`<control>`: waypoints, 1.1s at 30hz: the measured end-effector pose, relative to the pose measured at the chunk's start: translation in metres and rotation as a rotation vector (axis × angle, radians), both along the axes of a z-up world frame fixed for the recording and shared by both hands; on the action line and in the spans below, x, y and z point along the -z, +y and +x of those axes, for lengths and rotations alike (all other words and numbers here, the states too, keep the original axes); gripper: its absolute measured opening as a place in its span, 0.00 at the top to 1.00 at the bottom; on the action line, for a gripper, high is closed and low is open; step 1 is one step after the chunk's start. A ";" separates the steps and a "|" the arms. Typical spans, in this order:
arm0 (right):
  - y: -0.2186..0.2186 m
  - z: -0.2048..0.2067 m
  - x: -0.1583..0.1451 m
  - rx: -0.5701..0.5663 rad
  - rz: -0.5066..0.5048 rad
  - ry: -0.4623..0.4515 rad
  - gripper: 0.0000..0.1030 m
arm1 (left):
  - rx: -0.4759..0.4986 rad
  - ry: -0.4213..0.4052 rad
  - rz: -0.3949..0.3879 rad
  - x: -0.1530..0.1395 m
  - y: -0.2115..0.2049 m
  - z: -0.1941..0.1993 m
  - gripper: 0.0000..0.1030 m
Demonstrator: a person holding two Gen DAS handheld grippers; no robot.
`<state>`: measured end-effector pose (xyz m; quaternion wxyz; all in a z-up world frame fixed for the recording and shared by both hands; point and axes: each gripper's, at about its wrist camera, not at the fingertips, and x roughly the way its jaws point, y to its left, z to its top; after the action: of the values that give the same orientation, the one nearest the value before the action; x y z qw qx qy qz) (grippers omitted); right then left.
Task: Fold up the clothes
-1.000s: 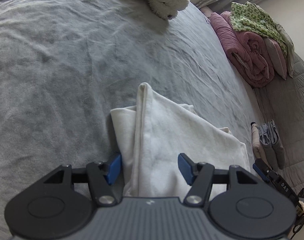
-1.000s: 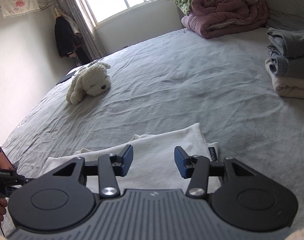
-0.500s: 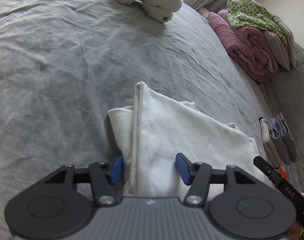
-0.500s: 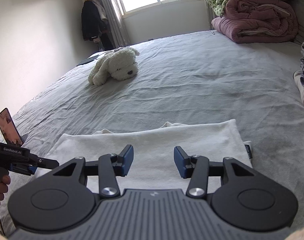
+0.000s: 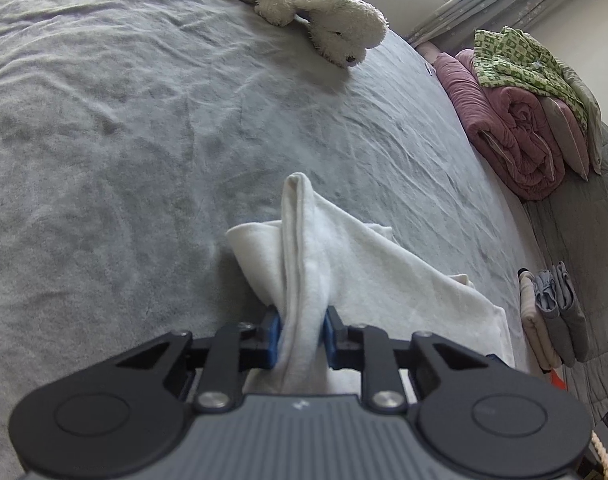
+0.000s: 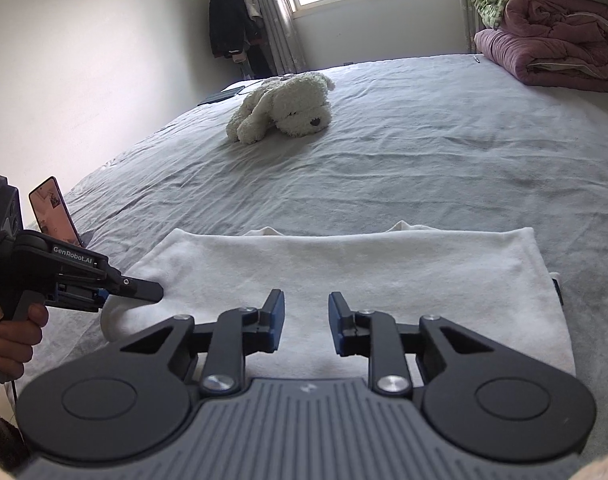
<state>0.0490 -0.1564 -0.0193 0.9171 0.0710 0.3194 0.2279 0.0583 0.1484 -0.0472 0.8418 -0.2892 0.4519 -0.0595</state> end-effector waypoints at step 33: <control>-0.091 0.046 0.023 0.175 0.601 0.512 0.49 | 0.068 -0.112 0.092 -0.108 -0.135 0.018 0.84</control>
<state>0.0946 -0.2473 -0.0420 0.7623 0.4174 0.4492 0.2071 0.0760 0.0129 0.0612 0.8757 -0.2311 0.4158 -0.0831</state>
